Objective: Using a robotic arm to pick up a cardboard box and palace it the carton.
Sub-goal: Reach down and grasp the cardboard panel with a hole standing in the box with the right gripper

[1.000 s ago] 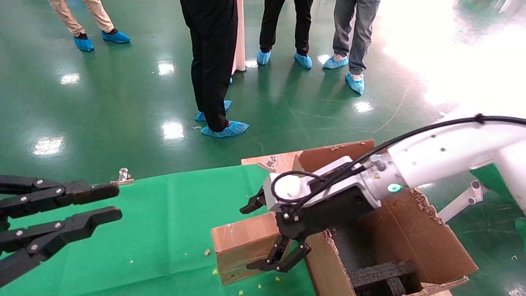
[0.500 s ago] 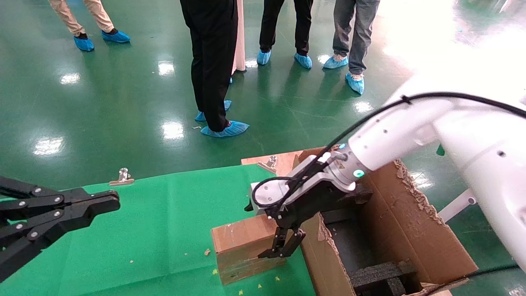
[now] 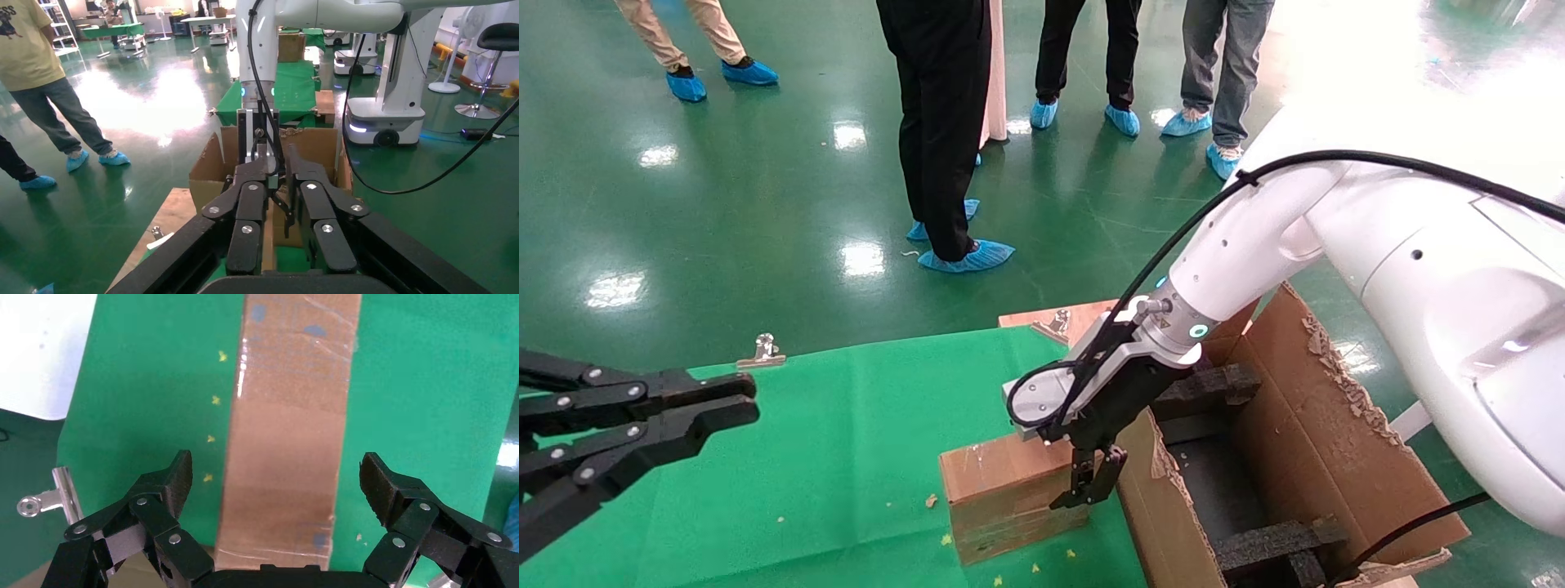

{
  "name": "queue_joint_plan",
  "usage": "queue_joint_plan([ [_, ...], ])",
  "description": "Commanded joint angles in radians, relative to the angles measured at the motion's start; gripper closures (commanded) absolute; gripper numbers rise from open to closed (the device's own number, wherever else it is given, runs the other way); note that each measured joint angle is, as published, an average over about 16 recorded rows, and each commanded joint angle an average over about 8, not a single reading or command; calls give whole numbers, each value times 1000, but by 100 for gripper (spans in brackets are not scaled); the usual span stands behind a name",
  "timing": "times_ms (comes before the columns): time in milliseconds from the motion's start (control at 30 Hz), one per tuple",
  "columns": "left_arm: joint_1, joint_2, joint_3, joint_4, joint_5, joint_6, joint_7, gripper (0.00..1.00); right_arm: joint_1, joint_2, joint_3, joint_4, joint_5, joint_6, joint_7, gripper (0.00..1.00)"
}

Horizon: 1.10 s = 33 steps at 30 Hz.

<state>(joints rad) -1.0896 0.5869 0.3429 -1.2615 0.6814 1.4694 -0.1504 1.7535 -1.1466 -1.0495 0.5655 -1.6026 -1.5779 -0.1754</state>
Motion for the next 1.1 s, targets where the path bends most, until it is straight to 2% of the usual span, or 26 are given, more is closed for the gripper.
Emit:
queue_joint_plan([
  [33, 0, 0, 0, 0, 0, 0, 0, 0, 3, -4, -4, -5, -3, 0, -3, 10],
  [233, 0, 0, 0, 0, 0, 0, 0, 0, -3, 4, 4, 5, 3, 0, 3, 82],
  [267, 0, 0, 0, 0, 0, 0, 0, 0, -4, 5, 5, 6, 3, 0, 3, 93],
  [300, 0, 0, 0, 0, 0, 0, 0, 0, -4, 6, 6, 8, 4, 0, 4, 98],
  [333, 0, 0, 0, 0, 0, 0, 0, 0, -5, 6, 7, 9, 5, 0, 4, 100],
  [1100, 0, 0, 0, 0, -1, 0, 0, 0, -12, 15, 15, 19, 11, -1, 9, 100],
])
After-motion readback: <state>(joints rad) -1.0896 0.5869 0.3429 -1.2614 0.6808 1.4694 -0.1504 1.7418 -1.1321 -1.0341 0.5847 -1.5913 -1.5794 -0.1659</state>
